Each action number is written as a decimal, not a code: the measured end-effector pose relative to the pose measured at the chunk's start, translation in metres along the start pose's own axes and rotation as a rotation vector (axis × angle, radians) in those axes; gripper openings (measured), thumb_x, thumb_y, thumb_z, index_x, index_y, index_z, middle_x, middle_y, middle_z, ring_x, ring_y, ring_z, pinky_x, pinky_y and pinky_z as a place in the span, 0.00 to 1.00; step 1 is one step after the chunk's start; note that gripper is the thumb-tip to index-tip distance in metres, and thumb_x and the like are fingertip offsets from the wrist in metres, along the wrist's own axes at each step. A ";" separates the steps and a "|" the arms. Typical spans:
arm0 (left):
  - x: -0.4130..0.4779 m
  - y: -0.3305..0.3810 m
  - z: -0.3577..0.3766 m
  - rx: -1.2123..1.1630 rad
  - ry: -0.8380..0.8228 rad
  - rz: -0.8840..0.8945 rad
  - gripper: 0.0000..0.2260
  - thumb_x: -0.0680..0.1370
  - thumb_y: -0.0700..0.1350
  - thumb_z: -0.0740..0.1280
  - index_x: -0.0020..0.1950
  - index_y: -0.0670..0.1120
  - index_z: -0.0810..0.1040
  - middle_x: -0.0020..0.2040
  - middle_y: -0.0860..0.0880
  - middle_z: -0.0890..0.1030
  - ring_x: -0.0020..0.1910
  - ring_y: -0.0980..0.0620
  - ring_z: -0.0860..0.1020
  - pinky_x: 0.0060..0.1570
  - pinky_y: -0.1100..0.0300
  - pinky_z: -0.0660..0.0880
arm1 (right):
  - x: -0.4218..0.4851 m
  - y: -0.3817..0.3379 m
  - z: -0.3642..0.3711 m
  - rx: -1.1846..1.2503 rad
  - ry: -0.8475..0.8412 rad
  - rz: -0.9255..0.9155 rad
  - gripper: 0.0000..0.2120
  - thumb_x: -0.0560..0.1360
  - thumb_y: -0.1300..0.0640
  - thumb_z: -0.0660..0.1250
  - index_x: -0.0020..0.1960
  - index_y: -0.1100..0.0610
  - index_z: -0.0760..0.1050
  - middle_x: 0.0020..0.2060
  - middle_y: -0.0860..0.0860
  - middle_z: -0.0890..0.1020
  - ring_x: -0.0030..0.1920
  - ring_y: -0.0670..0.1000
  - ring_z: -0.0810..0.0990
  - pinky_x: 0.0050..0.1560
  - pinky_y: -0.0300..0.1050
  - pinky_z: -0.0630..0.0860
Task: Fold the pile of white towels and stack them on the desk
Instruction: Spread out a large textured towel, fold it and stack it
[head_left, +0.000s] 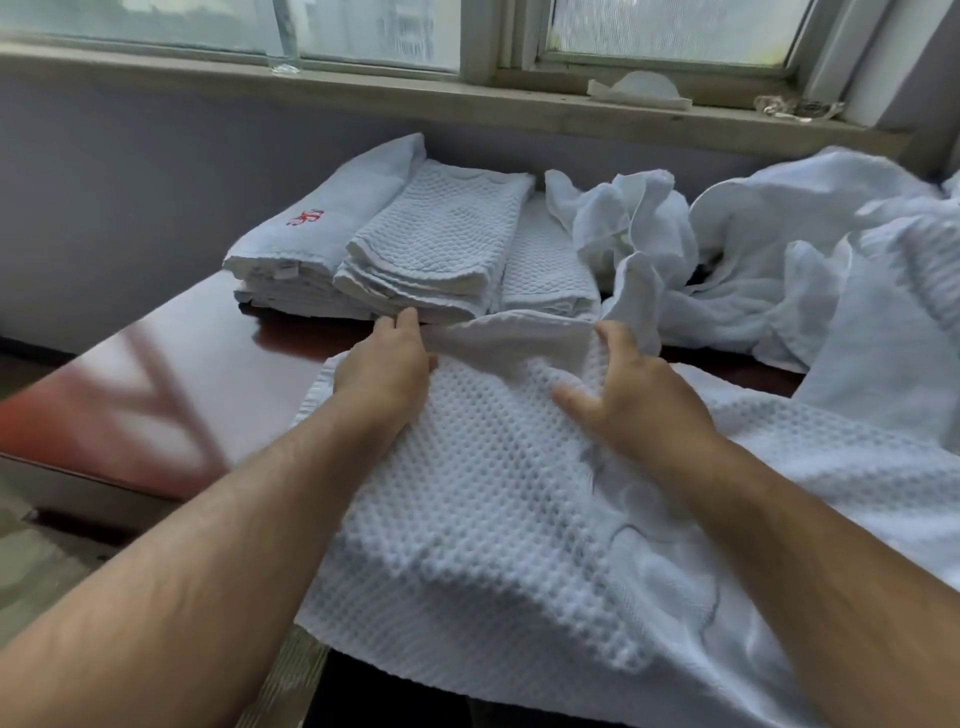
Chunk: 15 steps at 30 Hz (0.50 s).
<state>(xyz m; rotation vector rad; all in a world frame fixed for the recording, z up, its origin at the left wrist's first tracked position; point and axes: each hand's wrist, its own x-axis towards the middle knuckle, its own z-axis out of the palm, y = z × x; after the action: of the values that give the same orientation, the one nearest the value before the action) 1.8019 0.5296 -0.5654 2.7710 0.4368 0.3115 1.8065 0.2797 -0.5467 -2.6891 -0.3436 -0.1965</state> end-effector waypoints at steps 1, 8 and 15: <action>0.003 -0.002 -0.003 0.019 -0.033 -0.014 0.27 0.82 0.53 0.64 0.77 0.45 0.59 0.70 0.41 0.70 0.66 0.37 0.73 0.58 0.45 0.71 | 0.001 0.002 0.004 -0.006 -0.017 0.010 0.39 0.75 0.34 0.67 0.78 0.46 0.53 0.52 0.53 0.79 0.47 0.55 0.77 0.46 0.52 0.76; -0.026 -0.006 -0.006 0.062 0.504 0.350 0.03 0.73 0.42 0.69 0.46 0.47 0.79 0.49 0.45 0.80 0.53 0.41 0.73 0.52 0.46 0.65 | -0.009 0.016 0.021 0.243 0.130 0.049 0.28 0.74 0.36 0.71 0.67 0.46 0.67 0.41 0.42 0.76 0.44 0.50 0.80 0.40 0.46 0.72; -0.032 0.000 -0.010 -0.048 0.638 0.598 0.11 0.71 0.31 0.71 0.38 0.43 0.72 0.38 0.45 0.79 0.37 0.40 0.79 0.62 0.42 0.72 | -0.006 0.020 0.022 0.276 0.141 0.053 0.39 0.73 0.39 0.73 0.77 0.47 0.59 0.39 0.40 0.75 0.39 0.43 0.76 0.36 0.41 0.67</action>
<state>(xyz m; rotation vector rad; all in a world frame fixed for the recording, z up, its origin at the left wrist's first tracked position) 1.7698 0.5215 -0.5614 2.6344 -0.2848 1.3323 1.8083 0.2702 -0.5757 -2.3938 -0.2370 -0.2977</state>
